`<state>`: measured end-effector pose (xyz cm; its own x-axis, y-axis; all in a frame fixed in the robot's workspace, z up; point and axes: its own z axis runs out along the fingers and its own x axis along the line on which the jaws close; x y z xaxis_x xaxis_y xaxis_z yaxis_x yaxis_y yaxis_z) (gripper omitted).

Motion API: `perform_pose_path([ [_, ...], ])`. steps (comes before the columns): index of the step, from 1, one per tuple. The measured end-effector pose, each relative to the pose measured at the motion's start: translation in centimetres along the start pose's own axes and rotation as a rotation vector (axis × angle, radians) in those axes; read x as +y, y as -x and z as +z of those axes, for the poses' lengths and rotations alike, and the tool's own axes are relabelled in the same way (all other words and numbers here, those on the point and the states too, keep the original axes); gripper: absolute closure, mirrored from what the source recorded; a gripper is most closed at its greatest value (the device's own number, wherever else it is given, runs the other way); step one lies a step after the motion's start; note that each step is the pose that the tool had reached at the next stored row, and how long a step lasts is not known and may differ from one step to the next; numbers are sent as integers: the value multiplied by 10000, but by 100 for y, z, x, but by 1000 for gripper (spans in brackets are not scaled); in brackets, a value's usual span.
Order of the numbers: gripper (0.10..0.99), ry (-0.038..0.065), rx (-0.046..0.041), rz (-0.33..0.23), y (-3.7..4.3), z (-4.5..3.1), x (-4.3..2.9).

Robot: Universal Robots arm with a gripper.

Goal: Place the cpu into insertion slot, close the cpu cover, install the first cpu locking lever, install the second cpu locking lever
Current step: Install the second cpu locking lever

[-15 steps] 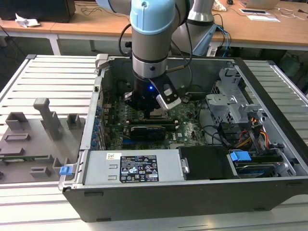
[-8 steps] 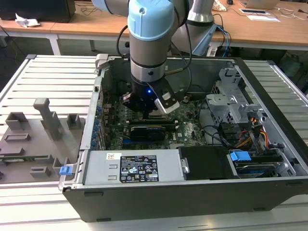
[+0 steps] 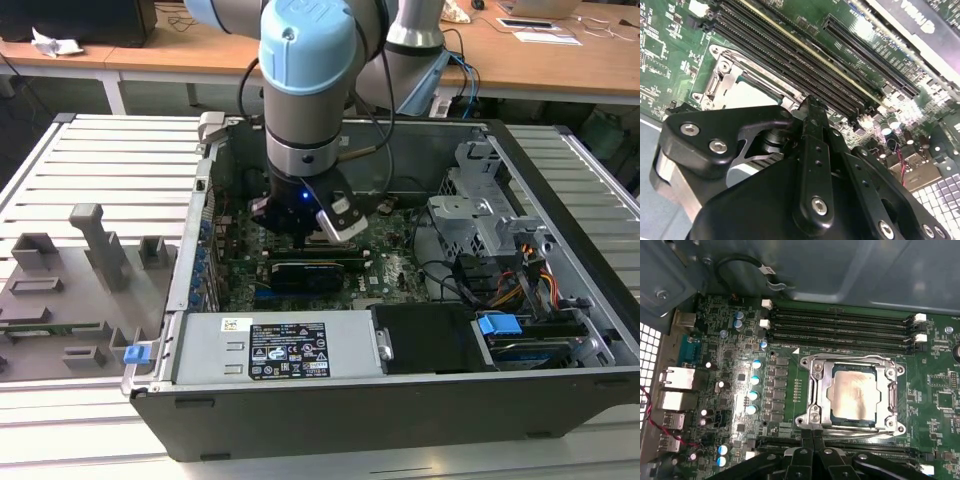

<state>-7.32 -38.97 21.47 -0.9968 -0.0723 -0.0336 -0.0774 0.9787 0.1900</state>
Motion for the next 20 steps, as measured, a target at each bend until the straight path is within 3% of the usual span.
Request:
perform_pose_path([
  [4,980,67,-4,0,-3,60,-14],
  [7,980,377,-29,6,-28,90,-52],
  [10,980,502,-39,9,-36,115,-58],
  [14,980,746,-60,13,-46,143,-63],
  [16,980,824,-66,13,-88,157,-62],
  [20,980,864,-68,14,-106,183,-66],
])
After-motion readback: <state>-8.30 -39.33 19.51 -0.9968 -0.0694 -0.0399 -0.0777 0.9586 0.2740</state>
